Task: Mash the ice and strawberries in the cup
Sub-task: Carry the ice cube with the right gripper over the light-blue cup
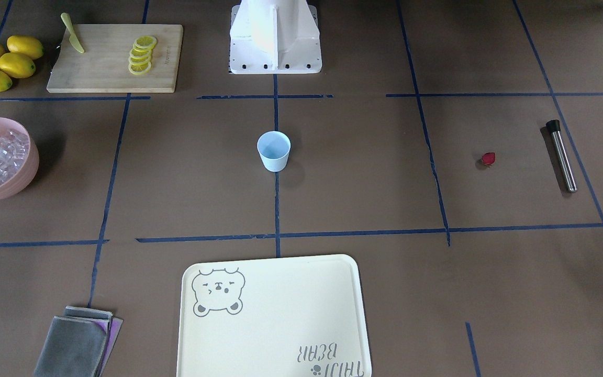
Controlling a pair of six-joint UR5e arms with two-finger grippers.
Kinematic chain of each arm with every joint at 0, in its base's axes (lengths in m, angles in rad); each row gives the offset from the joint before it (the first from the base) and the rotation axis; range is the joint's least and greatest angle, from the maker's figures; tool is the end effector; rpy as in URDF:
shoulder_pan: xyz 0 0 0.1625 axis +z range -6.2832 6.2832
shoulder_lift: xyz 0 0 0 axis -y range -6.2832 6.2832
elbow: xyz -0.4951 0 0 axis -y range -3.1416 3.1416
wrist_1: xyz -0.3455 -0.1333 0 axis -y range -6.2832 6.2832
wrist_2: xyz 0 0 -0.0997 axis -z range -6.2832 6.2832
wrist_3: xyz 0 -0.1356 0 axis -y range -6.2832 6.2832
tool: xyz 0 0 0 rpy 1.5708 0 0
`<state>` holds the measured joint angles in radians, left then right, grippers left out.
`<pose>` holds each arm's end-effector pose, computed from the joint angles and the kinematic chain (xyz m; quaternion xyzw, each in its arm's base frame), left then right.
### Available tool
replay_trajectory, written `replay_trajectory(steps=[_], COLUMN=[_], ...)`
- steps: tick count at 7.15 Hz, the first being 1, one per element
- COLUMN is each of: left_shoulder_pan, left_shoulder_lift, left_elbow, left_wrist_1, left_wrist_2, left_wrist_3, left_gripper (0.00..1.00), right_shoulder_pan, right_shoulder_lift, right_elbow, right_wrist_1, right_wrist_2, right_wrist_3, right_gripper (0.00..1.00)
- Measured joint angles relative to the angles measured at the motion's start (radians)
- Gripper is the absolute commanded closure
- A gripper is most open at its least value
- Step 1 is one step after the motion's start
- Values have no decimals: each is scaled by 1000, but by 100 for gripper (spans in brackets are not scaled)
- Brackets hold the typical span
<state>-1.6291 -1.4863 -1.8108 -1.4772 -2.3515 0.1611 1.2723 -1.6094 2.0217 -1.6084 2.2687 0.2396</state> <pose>-0.0614 -0.4021 0.6923 0.0701 0.3749 0.0592 0.9225 -0.0818 -0.4229 0.5790 0.0794 -0.3704 -0.0908 0.9210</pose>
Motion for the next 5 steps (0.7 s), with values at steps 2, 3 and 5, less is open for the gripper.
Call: replay_trajectory(steps=[2,3,5], left_shoulder_pan=[0,0,-1], left_shoulder_lift=[6,8,10], left_elbow=[0,0,1], left_wrist_1=[0,0,-1], left_wrist_2=[-1,-1,-1], left_wrist_3=[0,0,0], left_gripper=[0,0,0], right_shoulder_pan=[-77,-141,-303], right_shoulder_lift=[157,241,401], right_elbow=[-44,-72,-106], right_wrist_1=[-2,-5,-13], right_wrist_2=[3,-2,-67], right_wrist_3=[154,260,485], right_gripper=[100,99,99])
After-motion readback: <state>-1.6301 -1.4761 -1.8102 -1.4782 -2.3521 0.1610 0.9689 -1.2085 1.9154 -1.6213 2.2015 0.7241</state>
